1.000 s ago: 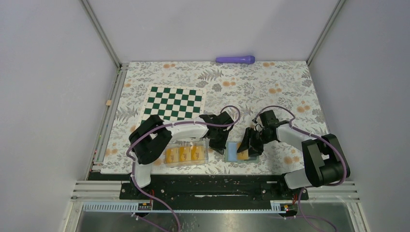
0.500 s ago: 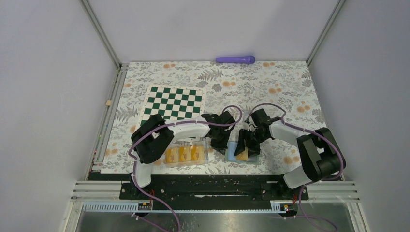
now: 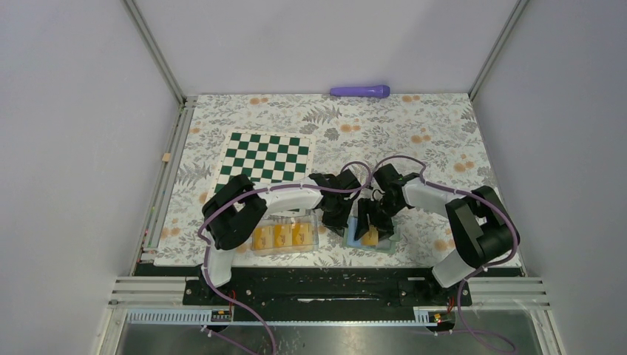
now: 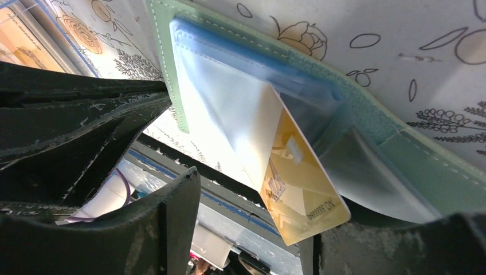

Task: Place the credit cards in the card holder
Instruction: Insert the credit card into the card holder.

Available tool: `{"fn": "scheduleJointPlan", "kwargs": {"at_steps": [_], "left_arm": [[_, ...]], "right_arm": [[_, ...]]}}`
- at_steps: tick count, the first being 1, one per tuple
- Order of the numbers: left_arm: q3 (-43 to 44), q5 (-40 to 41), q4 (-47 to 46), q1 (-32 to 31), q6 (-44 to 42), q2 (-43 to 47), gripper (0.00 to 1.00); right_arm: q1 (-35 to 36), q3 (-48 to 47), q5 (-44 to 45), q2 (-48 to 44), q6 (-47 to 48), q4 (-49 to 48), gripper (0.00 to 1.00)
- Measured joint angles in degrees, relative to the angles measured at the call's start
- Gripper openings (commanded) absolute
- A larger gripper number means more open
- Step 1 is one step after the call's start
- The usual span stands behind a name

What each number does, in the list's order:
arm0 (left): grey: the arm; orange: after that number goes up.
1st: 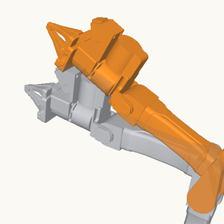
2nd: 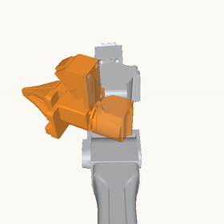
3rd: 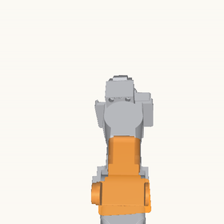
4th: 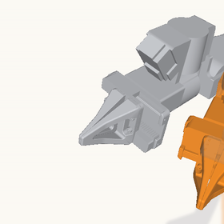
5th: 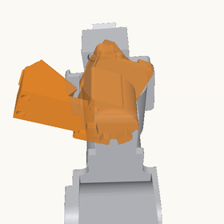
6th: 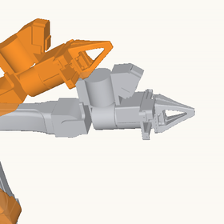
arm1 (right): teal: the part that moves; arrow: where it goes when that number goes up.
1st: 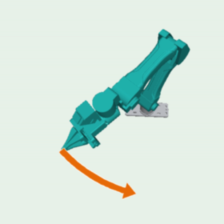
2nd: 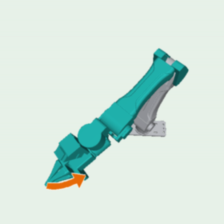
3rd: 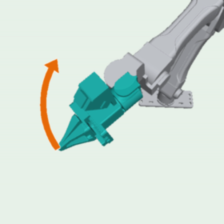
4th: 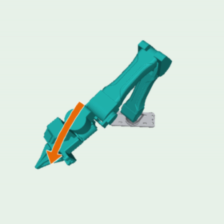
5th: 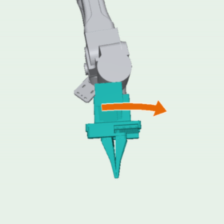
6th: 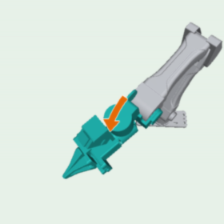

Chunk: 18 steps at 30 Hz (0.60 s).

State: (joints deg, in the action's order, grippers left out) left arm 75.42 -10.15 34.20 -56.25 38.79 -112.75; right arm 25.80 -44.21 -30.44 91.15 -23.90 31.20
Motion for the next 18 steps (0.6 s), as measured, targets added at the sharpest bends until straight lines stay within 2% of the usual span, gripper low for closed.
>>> {"fn": "scheduleJointPlan", "kwargs": {"at_steps": [6,18], "left_arm": [[0.00,0.02,-0.04,-0.07,0.00,0.00,0.00],[0.00,0.02,-0.46,-0.55,0.00,0.00,0.00]], "right_arm": [[1.22,-1.03,2.34,-2.56,0.13,1.77,0.74],[1.31,-2.12,7.30,-4.87,0.15,6.21,0.78]]}}
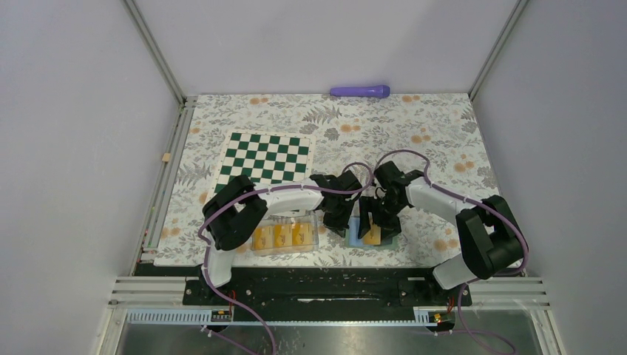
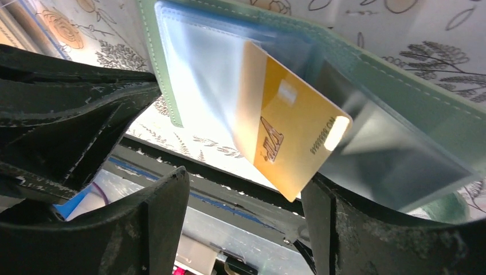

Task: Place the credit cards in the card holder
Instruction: Insert the credit card into the card holder.

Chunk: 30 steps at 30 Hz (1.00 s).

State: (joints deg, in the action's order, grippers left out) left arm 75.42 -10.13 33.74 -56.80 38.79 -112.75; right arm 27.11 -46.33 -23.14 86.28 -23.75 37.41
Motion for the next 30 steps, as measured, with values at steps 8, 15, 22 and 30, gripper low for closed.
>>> {"fn": "scheduleJointPlan", "kwargs": {"at_steps": [8,15,22,30], "left_arm": [[0.13,-0.09,0.04,0.00,0.00,-0.13,0.00],[0.76,-0.61,0.07,-0.07,0.04,-0.70,0.00],[0.96,-0.66,0.24,-0.07,0.02,-0.81,0.00],[1.38,-0.68,0.70,-0.07,0.02,-1.07,0.00]], "right_arm": [[0.02,-1.44,4.11,-0.46,2.49,1.81,0.81],[0.04,-2.19,4.68,2.25,4.96,0.35,0.77],[0.04,-2.27,3.26,4.33,6.91,-1.40,0.57],[0.04,-2.23,-0.66,3.96,8.07,-4.22,0.37]]}}
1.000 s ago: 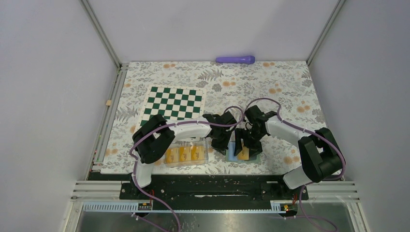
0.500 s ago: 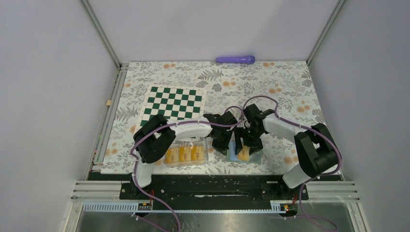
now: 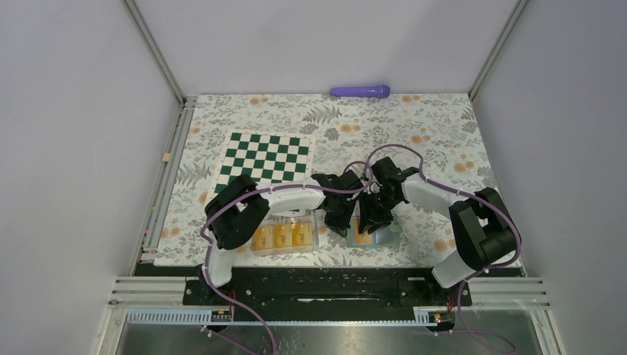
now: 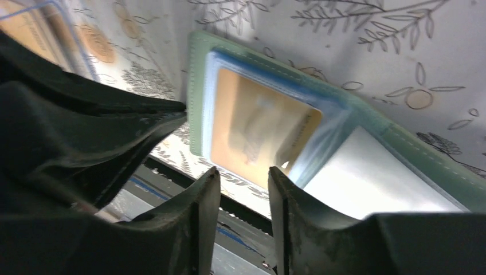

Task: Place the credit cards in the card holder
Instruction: Insert the credit card into the card holder.

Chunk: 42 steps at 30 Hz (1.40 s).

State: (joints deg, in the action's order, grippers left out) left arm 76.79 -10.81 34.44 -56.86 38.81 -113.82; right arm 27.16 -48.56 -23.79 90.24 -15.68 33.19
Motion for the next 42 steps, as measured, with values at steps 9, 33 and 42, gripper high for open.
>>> {"fn": "scheduleJointPlan", "kwargs": {"at_steps": [9,33,42], "left_arm": [[0.09,0.11,0.17,0.00,0.02,-0.02,0.09],[-14.05,-3.45,-15.78,1.14,5.29,12.46,0.43],[-17.27,-10.01,-28.57,2.86,10.43,11.19,0.39]], "right_arm": [[0.00,0.63,-4.24,-1.16,-1.11,-3.39,0.36],[-1.68,6.60,8.37,-5.75,-5.99,-0.90,0.00],[-1.95,6.62,7.74,-3.87,-6.58,-1.29,0.00]]}}
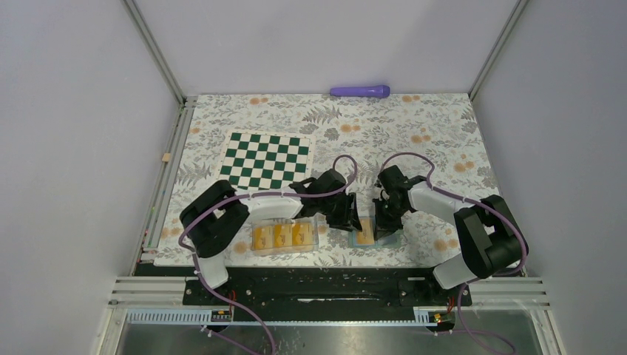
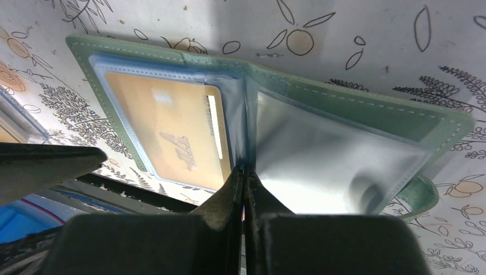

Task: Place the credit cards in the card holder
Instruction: Insert the credit card into the card holder.

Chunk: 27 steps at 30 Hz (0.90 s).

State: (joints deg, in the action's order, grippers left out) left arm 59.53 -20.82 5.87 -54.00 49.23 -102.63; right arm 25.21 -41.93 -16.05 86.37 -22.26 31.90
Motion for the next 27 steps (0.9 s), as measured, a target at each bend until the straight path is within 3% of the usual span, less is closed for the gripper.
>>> {"fn": "scheduleJointPlan", "kwargs": {"at_steps": [12,19,27], "left_arm": [[1.29,-1.33,-1.22,0.11,0.76,-5.40,0.39],[2.25,-1.49,-0.28,0.20,0.63,-6.12,0.28],[5.75,1.22,5.77,-0.76,-1.77,-6.12,0.43]], "right_arm": [[-0.42,-0.02,-1.11,0.46,-0.13,-0.09,0.00],[-0.48,-0.02,-1.25,0.50,-0.11,-0.09,0.00],[-0.50,-0.07,-1.40,0.55,-0.11,-0.07,0.00]]}}
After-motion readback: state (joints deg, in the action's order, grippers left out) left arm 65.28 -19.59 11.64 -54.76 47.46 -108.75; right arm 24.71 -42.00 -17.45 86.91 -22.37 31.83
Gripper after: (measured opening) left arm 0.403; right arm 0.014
